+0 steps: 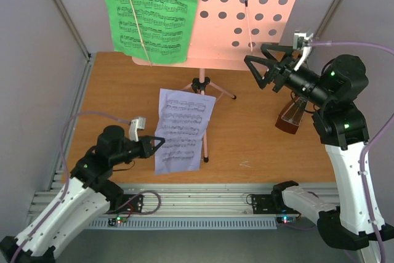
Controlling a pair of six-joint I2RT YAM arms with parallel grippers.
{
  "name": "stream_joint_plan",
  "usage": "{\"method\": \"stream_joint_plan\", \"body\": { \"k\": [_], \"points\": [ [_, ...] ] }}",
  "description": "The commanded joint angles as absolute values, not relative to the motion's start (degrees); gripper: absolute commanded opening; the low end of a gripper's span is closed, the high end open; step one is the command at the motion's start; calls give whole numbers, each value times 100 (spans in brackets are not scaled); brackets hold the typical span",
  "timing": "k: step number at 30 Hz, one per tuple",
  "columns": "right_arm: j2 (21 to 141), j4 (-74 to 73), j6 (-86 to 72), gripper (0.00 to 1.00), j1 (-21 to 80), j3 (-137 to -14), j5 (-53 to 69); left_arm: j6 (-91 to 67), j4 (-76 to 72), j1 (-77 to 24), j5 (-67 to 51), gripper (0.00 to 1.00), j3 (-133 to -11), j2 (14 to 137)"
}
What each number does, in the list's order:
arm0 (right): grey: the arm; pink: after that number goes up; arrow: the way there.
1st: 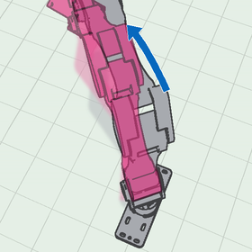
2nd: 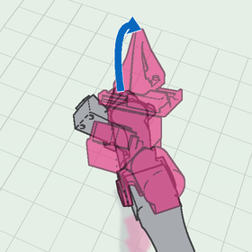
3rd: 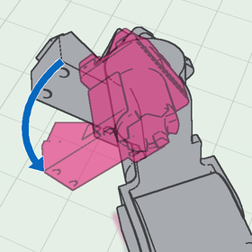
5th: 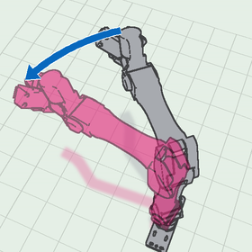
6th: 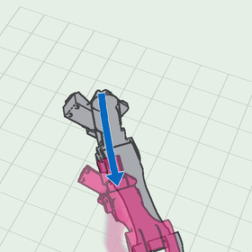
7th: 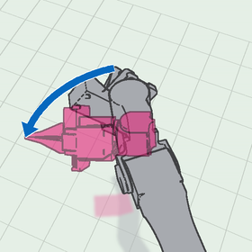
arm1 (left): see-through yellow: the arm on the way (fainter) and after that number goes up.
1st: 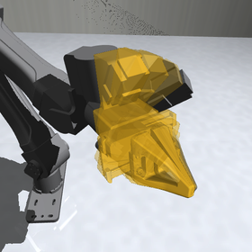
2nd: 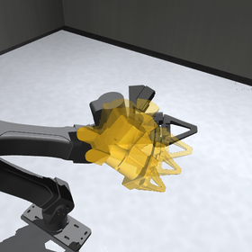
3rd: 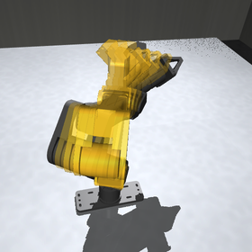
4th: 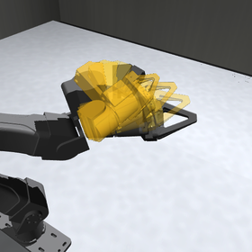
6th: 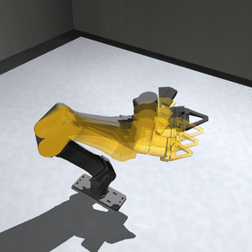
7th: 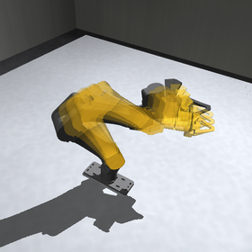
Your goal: Pack up the instrument practice props
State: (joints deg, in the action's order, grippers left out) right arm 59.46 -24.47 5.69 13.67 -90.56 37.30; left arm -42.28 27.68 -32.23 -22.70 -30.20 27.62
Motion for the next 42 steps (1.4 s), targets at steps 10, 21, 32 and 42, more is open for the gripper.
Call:
{"method": "stream_joint_plan", "body": {
  "k": [10, 21, 32, 42],
  "points": [
    [5259, -3483, 1072, 98, 1362, -9041, 3310, -4938, 1714, -134, -3435, 0, -1900, 3082],
    [4308, -4228, 1132, 99, 1362, -8286, 3011, -5567, 2194, 1352, -2310, 0, -1523, 2362],
    [3271, -4886, 1067, 99, 1362, -7575, 2343, -5439, 2155, 1800, -1373, 3, -1491, 2632],
    [2520, -5436, 642, 99, 1361, -6936, 2432, -5229, 2503, 1802, -1294, 46, -1636, 2333]
  ]
}}
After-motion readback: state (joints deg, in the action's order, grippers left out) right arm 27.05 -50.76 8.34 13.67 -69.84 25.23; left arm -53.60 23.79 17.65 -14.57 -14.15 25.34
